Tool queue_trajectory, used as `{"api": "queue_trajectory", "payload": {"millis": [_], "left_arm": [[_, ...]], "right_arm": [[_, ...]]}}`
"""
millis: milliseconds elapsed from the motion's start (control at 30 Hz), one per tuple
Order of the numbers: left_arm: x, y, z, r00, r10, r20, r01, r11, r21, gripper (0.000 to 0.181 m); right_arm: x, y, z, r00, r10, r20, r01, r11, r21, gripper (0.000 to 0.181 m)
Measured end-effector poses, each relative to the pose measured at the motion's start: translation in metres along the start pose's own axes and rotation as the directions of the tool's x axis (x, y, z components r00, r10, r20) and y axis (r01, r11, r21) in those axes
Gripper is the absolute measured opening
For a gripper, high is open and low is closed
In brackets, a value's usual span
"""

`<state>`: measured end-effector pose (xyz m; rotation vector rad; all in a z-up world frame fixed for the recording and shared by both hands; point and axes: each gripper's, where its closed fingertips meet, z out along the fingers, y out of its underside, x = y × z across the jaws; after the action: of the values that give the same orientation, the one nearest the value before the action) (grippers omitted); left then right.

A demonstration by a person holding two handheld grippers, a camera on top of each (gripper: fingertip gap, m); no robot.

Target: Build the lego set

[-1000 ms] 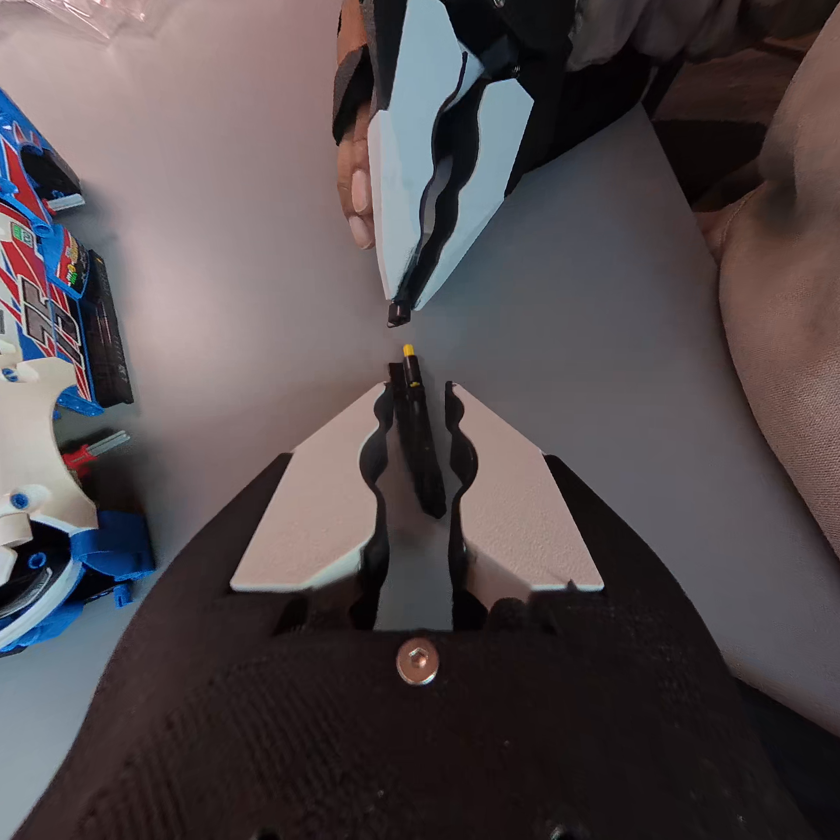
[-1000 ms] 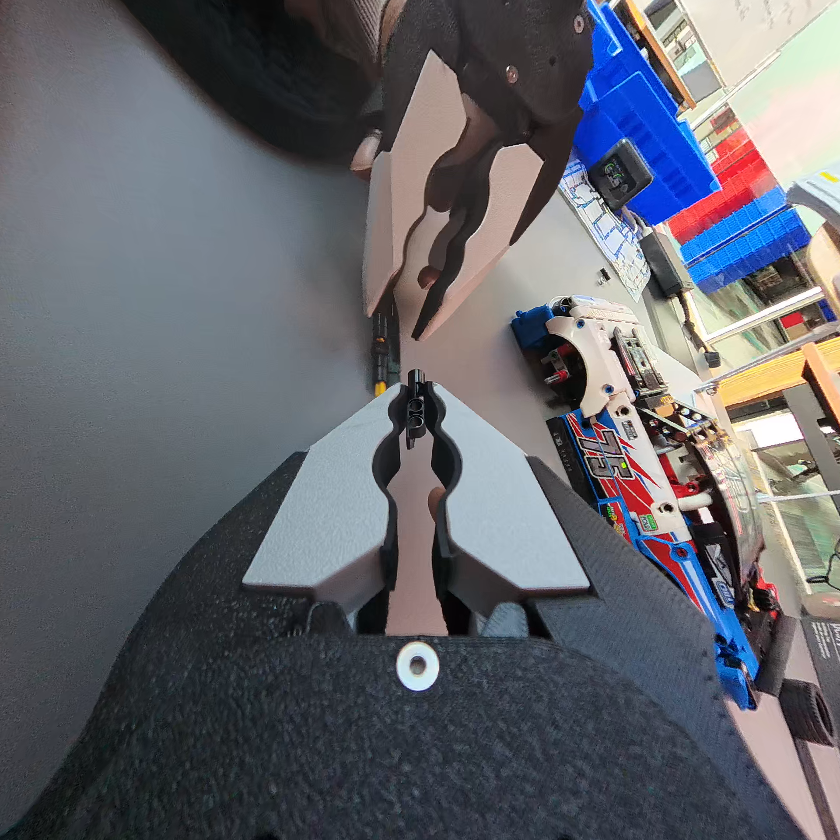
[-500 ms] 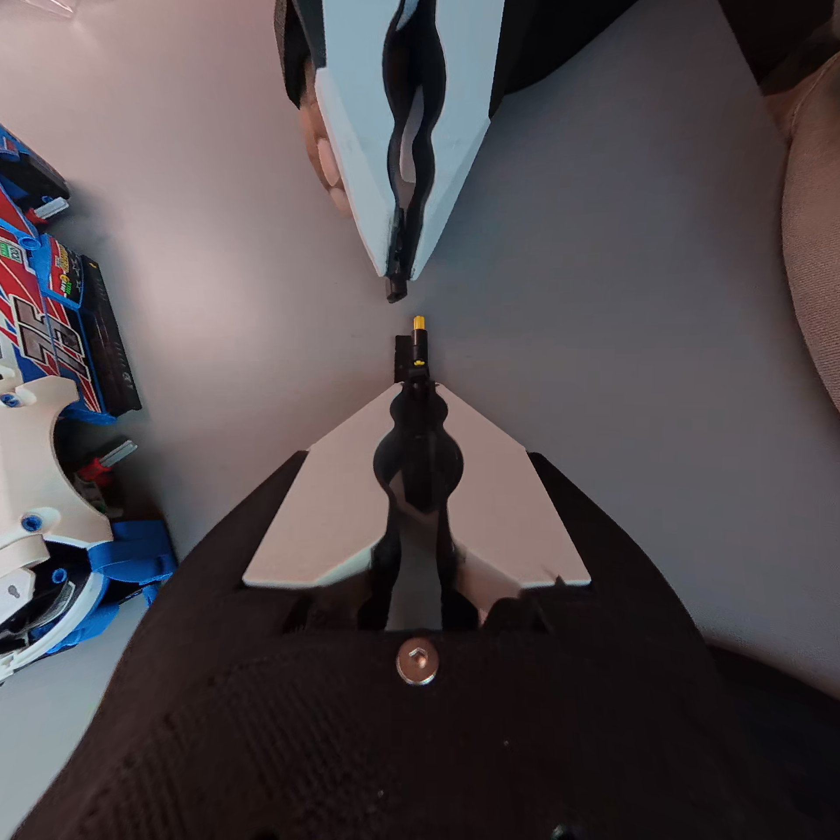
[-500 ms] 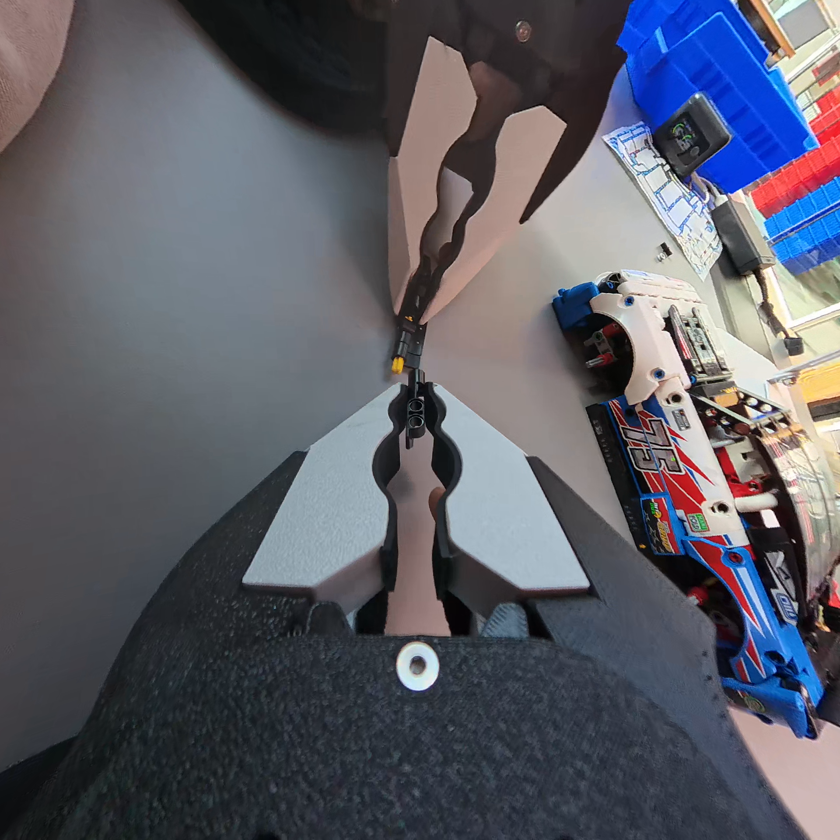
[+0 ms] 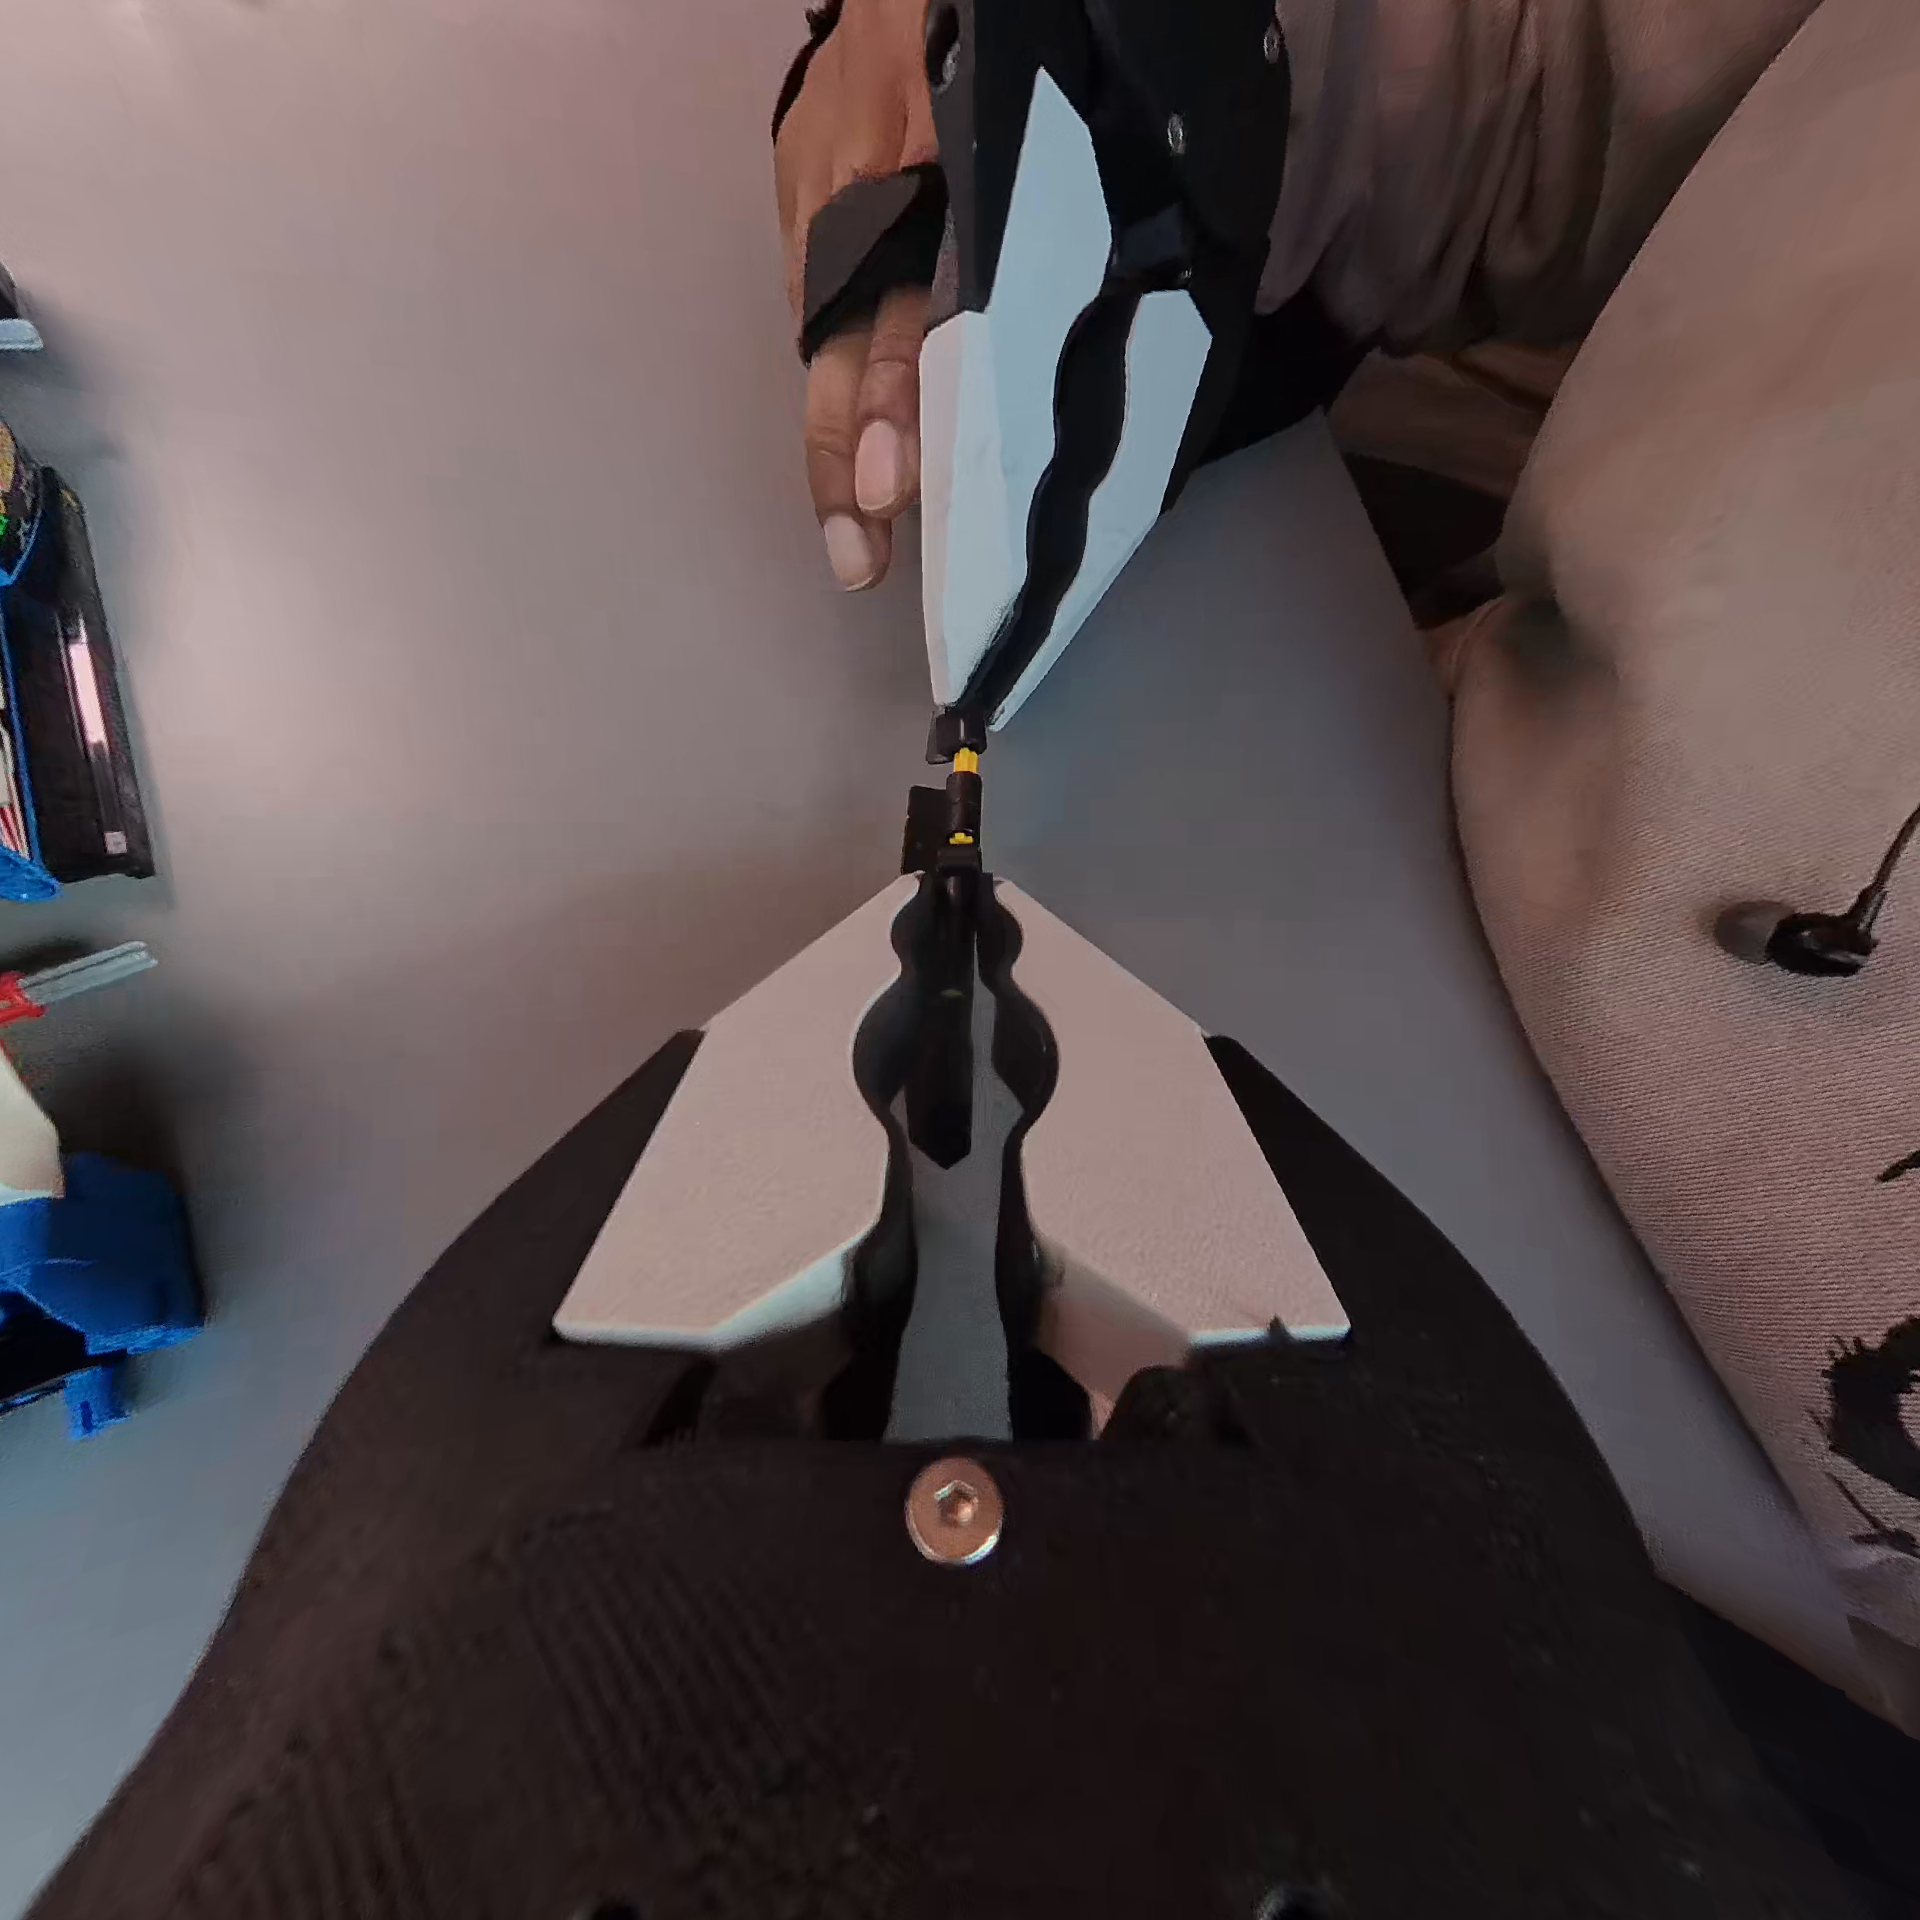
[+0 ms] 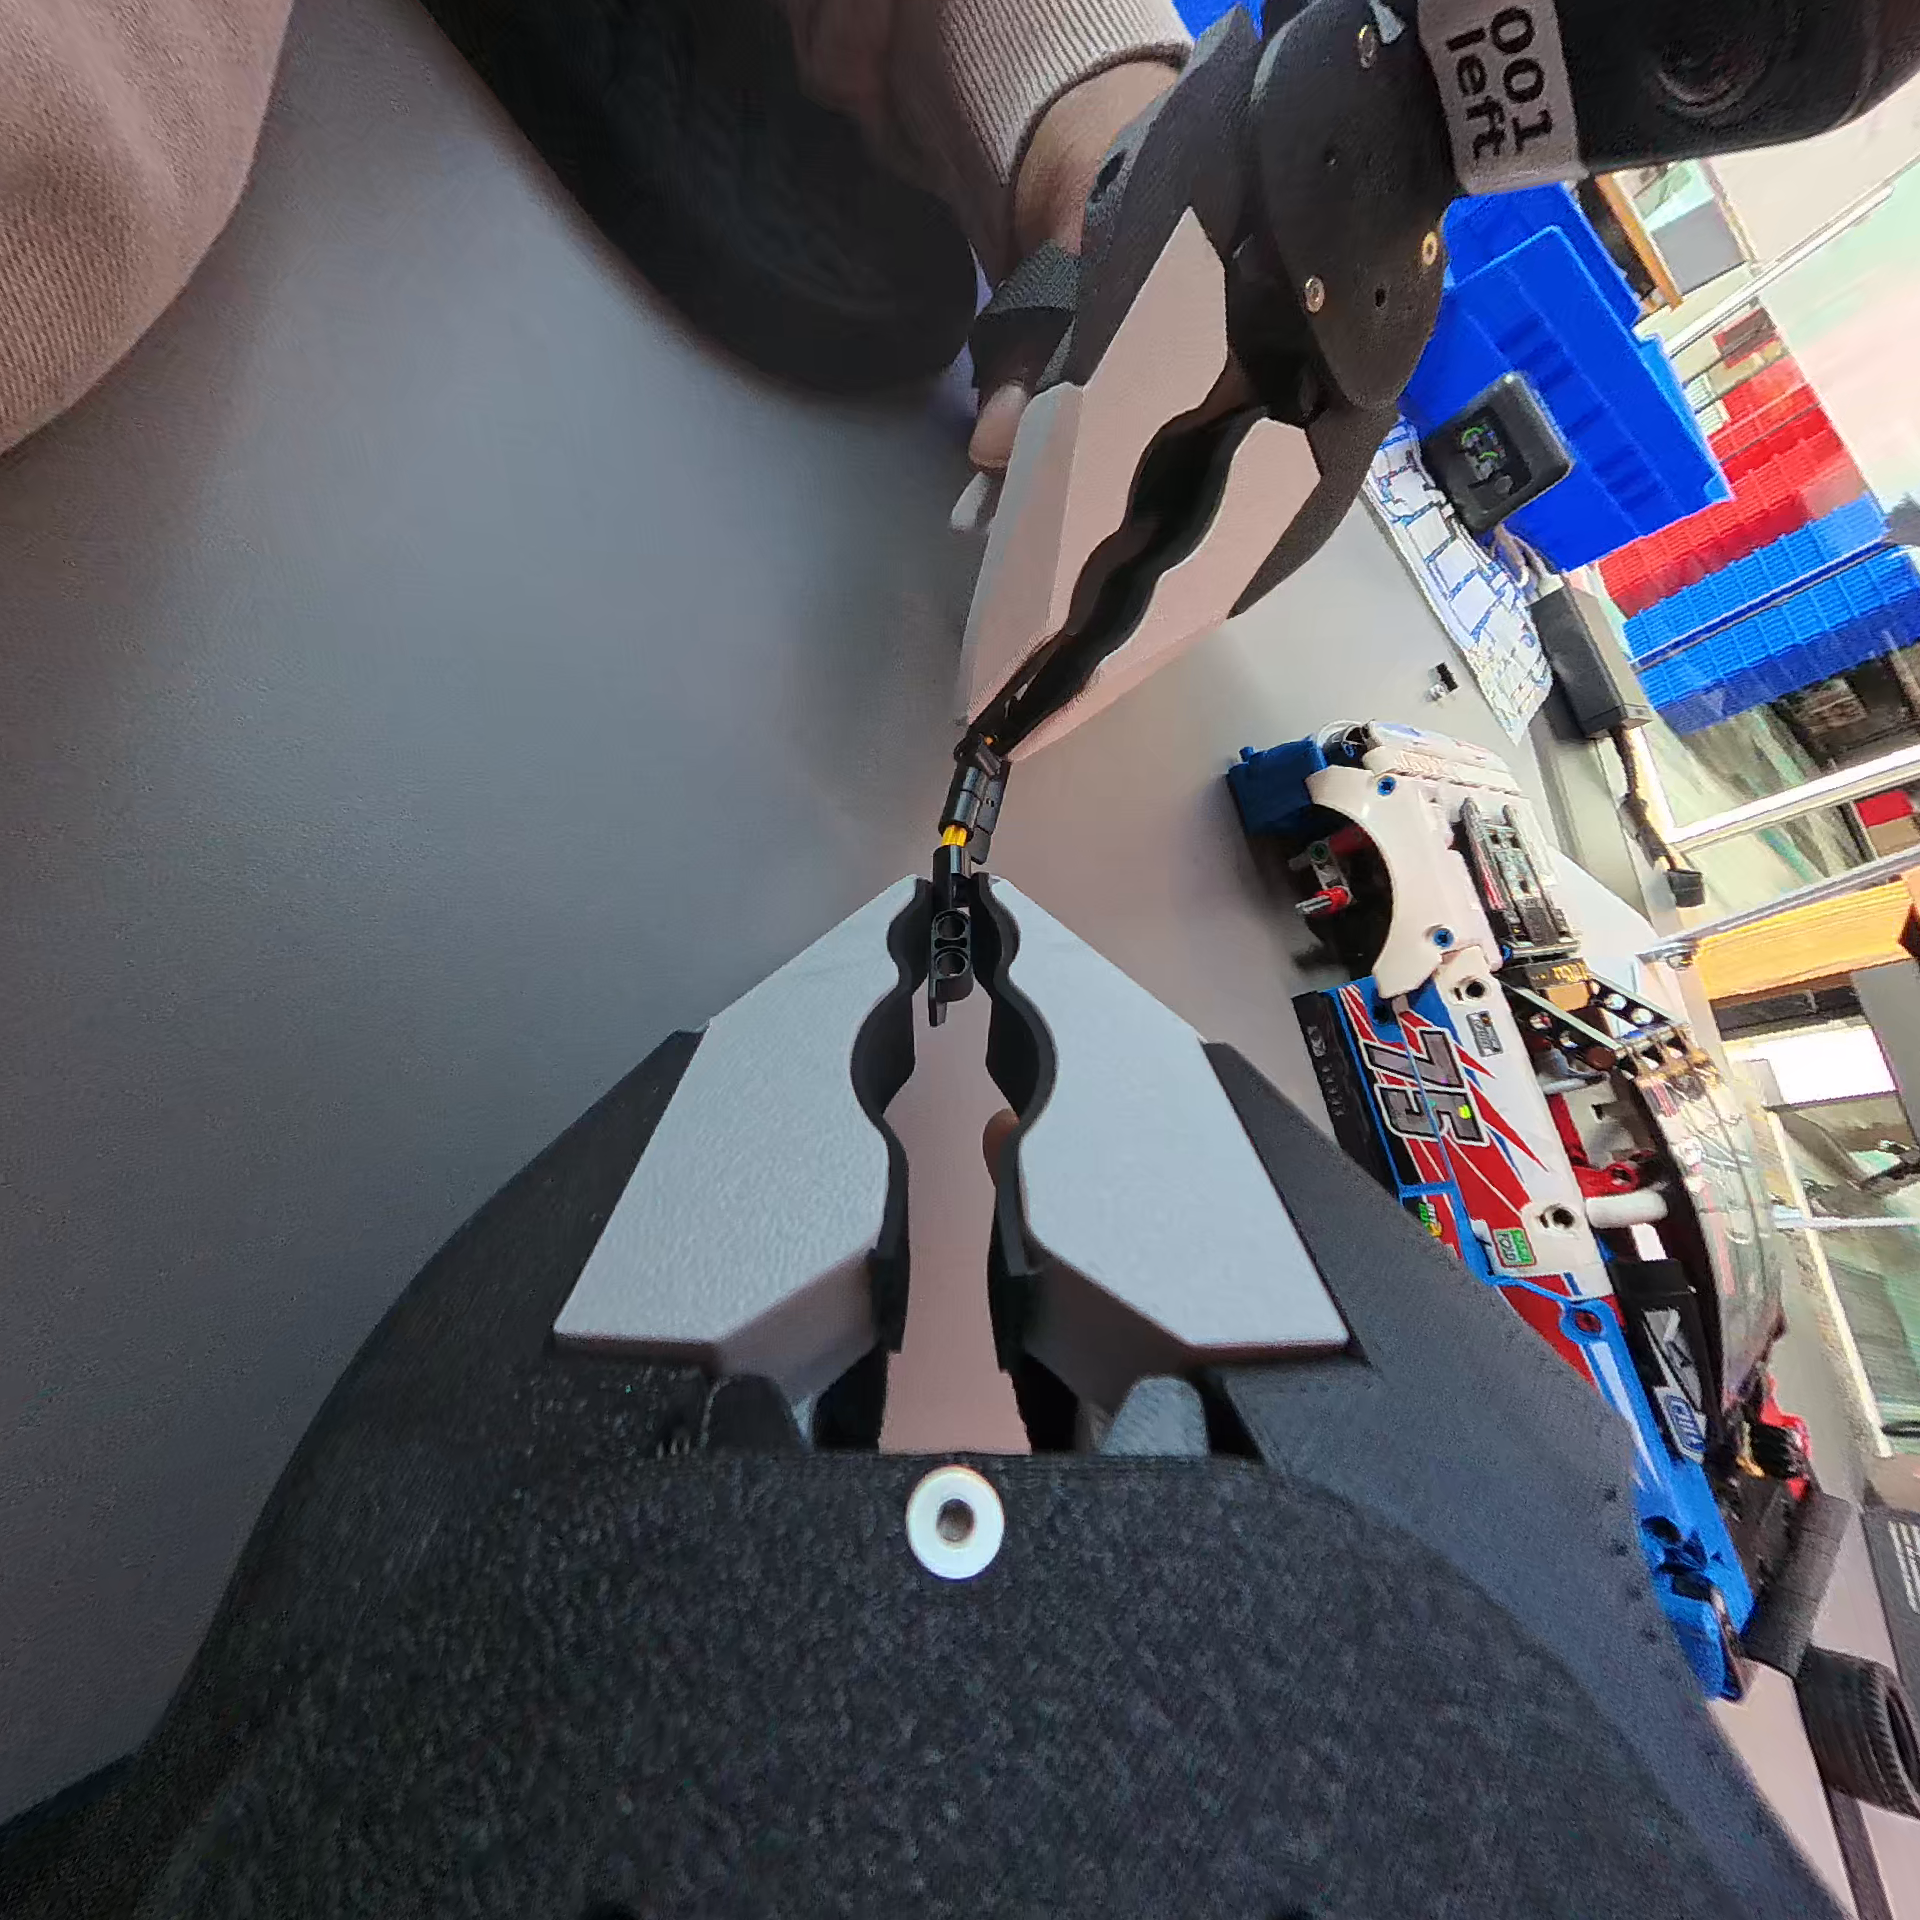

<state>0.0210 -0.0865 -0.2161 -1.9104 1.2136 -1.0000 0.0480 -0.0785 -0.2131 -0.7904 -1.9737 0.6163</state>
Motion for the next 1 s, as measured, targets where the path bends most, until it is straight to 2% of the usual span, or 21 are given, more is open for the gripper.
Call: {"api": "queue_trajectory", "payload": {"millis": [33, 333, 600, 800, 900, 1000], "left_arm": [[0.000, -0.002, -0.001, 0.999, -0.028, -0.015, 0.028, 0.999, 0.019, 0.005], [0.005, -0.018, -0.009, 0.967, -0.202, -0.157, 0.223, 0.966, 0.131, 0.005], [0.006, -0.017, -0.005, 0.881, -0.394, -0.262, 0.430, 0.898, 0.096, 0.004], [0.004, -0.013, -0.001, 0.864, -0.433, -0.257, 0.463, 0.884, 0.067, 0.004], [0.006, -0.013, -0.001, 0.866, -0.421, -0.270, 0.453, 0.889, 0.067, 0.004], [0.014, -0.027, -0.007, 0.852, -0.390, -0.350, 0.455, 0.882, 0.124, 0.004]], "right_arm": [[0.001, -0.001, -0.001, 1.000, -0.002, -0.009, 0.002, 1.000, 0.006, 0.005], [0.013, -0.013, -0.012, 0.997, 0.041, -0.060, -0.036, 0.996, 0.083, 0.005], [0.009, -0.013, -0.012, 0.999, 0.023, -0.046, -0.020, 0.997, 0.070, 0.005], [0.009, -0.013, -0.009, 0.998, 0.035, -0.057, -0.031, 0.997, 0.067, 0.005], [0.009, -0.019, -0.010, 0.998, 0.060, -0.038, -0.055, 0.993, 0.108, 0.004], [0.009, -0.029, -0.014, 0.992, 0.125, 0.004, -0.123, 0.975, 0.186, 0.000]]}}
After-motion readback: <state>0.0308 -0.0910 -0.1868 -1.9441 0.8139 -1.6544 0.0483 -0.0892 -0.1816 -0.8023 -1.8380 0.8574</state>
